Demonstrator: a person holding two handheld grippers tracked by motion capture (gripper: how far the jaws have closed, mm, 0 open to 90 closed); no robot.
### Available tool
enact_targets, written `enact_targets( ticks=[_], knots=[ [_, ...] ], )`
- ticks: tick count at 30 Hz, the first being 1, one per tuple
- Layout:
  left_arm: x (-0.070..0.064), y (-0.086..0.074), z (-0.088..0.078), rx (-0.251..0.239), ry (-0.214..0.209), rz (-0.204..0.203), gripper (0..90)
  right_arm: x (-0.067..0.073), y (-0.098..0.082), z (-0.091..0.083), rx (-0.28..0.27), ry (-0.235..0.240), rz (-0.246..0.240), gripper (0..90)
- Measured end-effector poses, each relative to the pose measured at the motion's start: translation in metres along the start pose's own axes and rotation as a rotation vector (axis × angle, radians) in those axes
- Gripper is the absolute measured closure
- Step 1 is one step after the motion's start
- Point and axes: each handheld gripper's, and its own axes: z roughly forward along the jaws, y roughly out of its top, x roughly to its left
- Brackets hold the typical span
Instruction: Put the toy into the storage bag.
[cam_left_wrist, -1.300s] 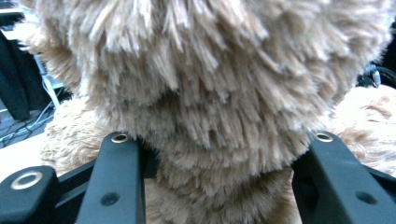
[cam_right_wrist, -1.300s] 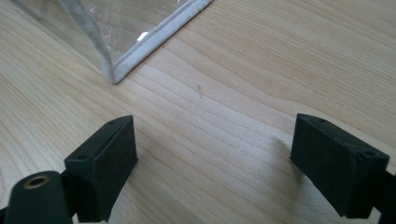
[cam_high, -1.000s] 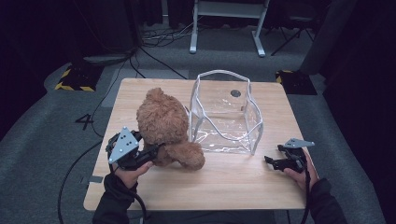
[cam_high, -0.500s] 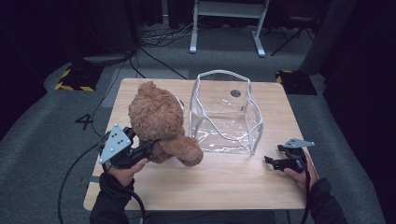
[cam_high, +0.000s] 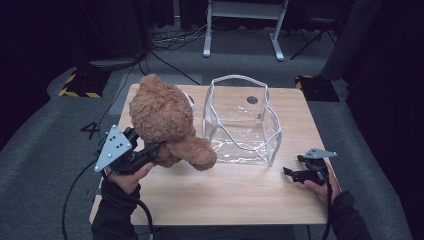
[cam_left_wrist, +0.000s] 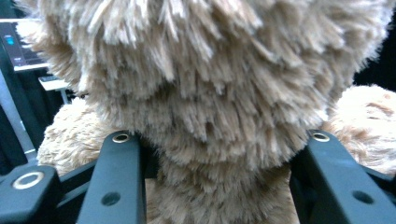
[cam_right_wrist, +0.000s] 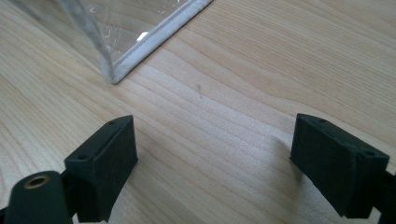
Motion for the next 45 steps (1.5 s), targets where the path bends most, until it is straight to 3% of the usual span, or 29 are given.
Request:
enact_targets(
  ticks=[16, 34, 45],
  knots=[
    [0.007, 0.039, 0.004, -0.026, 0.022, 0.061, 53.6, 0.000, 0.000, 0.000, 0.000, 0.000, 0.001, 14.2],
    [0.020, 0.082, 0.032, -0.053, 0.029, 0.087, 54.0, 0.000, 0.000, 0.000, 0.000, 0.000, 0.000, 14.2],
    [0.019, 0.112, 0.047, -0.087, 0.012, 0.104, 54.0, 0.000, 0.000, 0.000, 0.000, 0.000, 0.000, 14.2]
  ],
)
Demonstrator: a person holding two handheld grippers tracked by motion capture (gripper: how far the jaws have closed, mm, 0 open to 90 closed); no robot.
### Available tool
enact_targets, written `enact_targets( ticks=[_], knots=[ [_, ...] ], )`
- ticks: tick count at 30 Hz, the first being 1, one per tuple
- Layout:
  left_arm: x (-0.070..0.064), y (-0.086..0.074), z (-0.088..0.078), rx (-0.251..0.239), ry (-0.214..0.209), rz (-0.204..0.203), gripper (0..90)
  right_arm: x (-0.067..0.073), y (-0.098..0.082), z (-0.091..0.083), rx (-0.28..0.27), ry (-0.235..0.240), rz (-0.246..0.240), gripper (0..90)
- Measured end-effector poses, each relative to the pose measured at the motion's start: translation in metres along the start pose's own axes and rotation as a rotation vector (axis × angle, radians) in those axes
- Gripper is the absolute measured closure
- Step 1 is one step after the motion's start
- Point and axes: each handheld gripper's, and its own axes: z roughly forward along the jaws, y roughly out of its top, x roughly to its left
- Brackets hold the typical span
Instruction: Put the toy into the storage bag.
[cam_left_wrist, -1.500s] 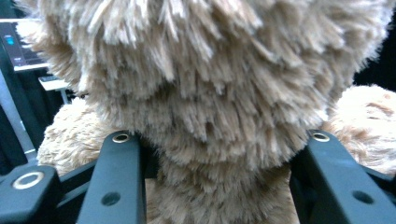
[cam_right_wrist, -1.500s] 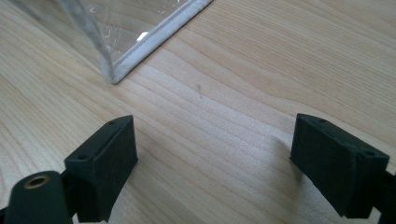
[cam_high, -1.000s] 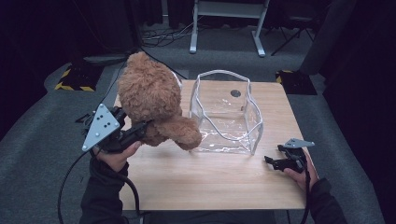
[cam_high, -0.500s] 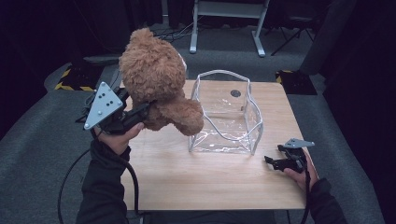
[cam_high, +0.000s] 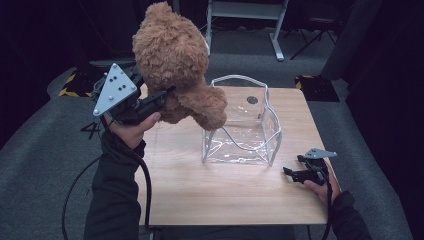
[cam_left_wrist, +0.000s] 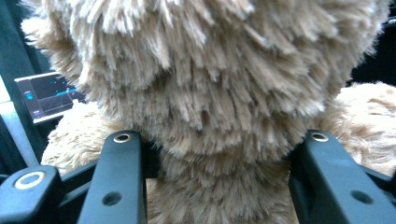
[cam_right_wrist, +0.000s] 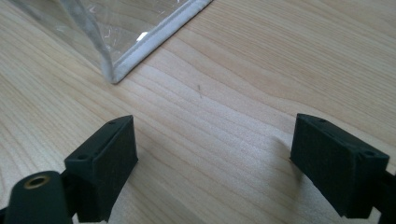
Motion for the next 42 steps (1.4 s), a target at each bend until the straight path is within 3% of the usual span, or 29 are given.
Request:
enact_targets(
  ticks=[16, 31, 42],
  knots=[
    [-0.011, 0.020, 0.051, 0.002, -0.062, 0.009, 54.0, 0.000, 0.000, 0.000, 0.000, 0.000, 0.000, 14.2],
    [-0.029, 0.009, 0.095, 0.010, -0.138, -0.018, 53.9, 0.000, 0.000, 0.000, 0.000, 0.000, 0.000, 14.2],
    [-0.042, 0.005, 0.123, 0.038, -0.183, -0.013, 53.8, 0.000, 0.000, 0.000, -0.001, 0.000, 0.000, 14.2]
  ],
)
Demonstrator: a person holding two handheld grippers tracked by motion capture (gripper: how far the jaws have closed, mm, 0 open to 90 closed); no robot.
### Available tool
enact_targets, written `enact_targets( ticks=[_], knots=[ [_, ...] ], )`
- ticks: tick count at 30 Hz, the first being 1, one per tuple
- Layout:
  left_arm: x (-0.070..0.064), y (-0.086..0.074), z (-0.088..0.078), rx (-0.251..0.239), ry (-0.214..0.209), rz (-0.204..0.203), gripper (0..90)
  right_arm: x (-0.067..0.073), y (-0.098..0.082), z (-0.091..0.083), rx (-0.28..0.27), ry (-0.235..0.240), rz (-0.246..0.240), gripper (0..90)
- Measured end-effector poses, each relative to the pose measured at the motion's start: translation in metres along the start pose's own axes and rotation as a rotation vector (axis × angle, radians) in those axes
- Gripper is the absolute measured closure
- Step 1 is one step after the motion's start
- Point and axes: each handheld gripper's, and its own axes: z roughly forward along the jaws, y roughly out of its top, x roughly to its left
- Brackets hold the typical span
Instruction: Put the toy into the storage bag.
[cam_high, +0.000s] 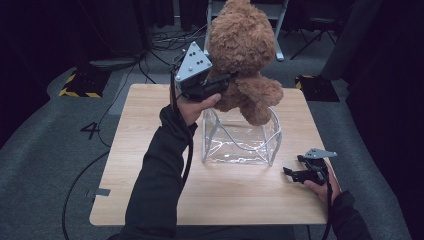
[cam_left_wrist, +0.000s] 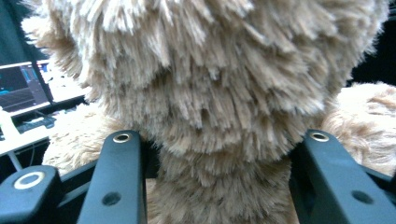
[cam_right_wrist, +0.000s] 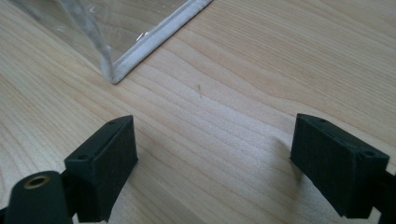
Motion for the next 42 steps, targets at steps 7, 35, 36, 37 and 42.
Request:
enact_targets(
  ticks=[7, 35, 36, 37, 42],
  knots=[
    [-0.006, -0.005, 0.021, 0.022, -0.029, -0.005, 53.7, 0.000, 0.000, 0.000, 0.000, 0.000, 0.000, 14.2],
    [0.002, -0.065, 0.064, 0.169, -0.101, -0.077, 52.2, 0.000, 0.000, 0.000, 0.000, 0.000, 0.000, 14.2],
    [0.001, -0.067, 0.065, 0.177, -0.104, -0.079, 52.1, 0.000, 0.000, 0.000, 0.000, 0.000, 0.000, 14.2],
    [0.001, -0.068, 0.066, 0.186, -0.104, -0.073, 51.9, 0.000, 0.000, 0.000, 0.000, 0.000, 0.000, 14.2],
    [0.002, -0.074, 0.071, 0.215, -0.118, -0.081, 51.5, 0.000, 0.000, 0.000, 0.000, 0.000, 0.000, 14.2]
  ],
)
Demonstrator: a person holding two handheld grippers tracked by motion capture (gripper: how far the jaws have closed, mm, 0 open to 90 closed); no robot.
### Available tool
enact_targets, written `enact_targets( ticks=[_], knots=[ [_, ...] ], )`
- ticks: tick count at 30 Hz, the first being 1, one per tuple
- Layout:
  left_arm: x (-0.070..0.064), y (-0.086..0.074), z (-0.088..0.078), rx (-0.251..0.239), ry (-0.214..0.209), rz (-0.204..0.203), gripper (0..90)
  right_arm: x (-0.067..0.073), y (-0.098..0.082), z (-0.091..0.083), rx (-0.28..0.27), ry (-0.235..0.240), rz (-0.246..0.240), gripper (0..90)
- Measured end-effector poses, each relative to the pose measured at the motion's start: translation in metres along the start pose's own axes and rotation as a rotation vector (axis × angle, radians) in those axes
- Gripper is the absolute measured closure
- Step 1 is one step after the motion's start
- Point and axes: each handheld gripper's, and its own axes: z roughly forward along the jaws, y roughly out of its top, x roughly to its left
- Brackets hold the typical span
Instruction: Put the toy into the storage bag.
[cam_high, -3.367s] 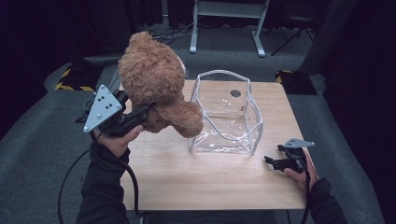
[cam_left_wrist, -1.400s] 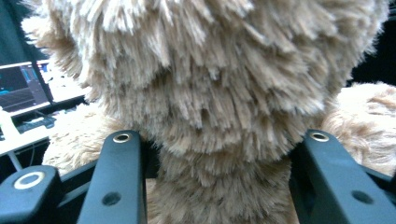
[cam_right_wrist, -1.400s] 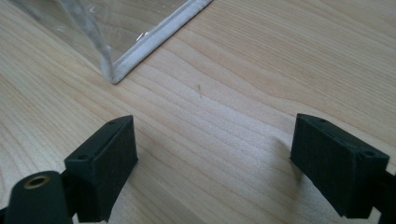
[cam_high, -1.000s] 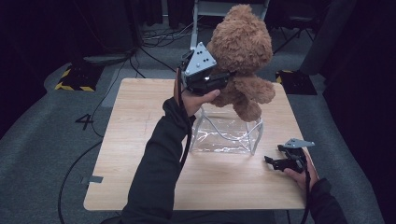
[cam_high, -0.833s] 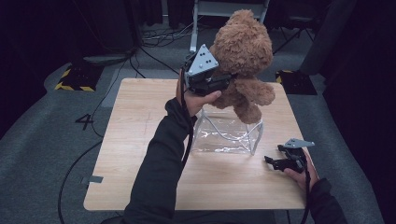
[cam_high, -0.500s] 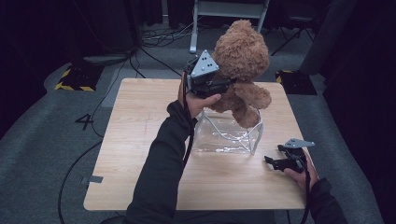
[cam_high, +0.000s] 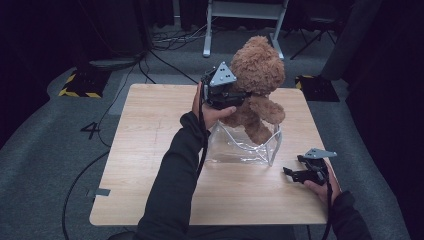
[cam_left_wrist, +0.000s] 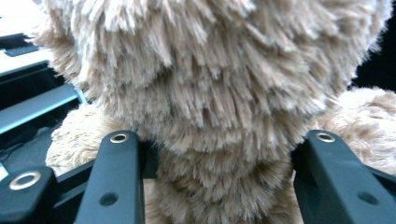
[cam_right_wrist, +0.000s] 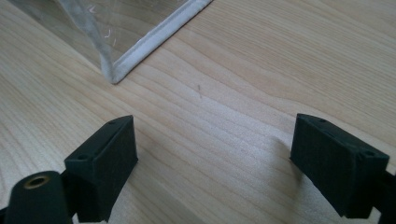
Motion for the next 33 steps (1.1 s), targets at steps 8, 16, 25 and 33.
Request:
enact_targets(
  ticks=[8, 16, 25, 33],
  knots=[
    [0.001, -0.006, 0.011, 0.089, 0.001, 0.027, 50.9, 0.000, 0.000, 0.000, 0.000, 0.000, 0.000, 14.2],
    [0.003, -0.014, 0.019, 0.183, 0.009, 0.046, 50.2, 0.000, 0.000, 0.000, 0.000, 0.000, 0.001, 14.2],
    [0.003, -0.022, 0.027, 0.272, 0.002, 0.071, 49.0, 0.000, 0.000, 0.000, 0.000, 0.000, 0.000, 14.2],
    [0.001, -0.022, 0.035, 0.356, 0.011, 0.109, 47.9, 0.000, 0.000, 0.000, 0.000, 0.000, 0.000, 14.2]
  ],
)
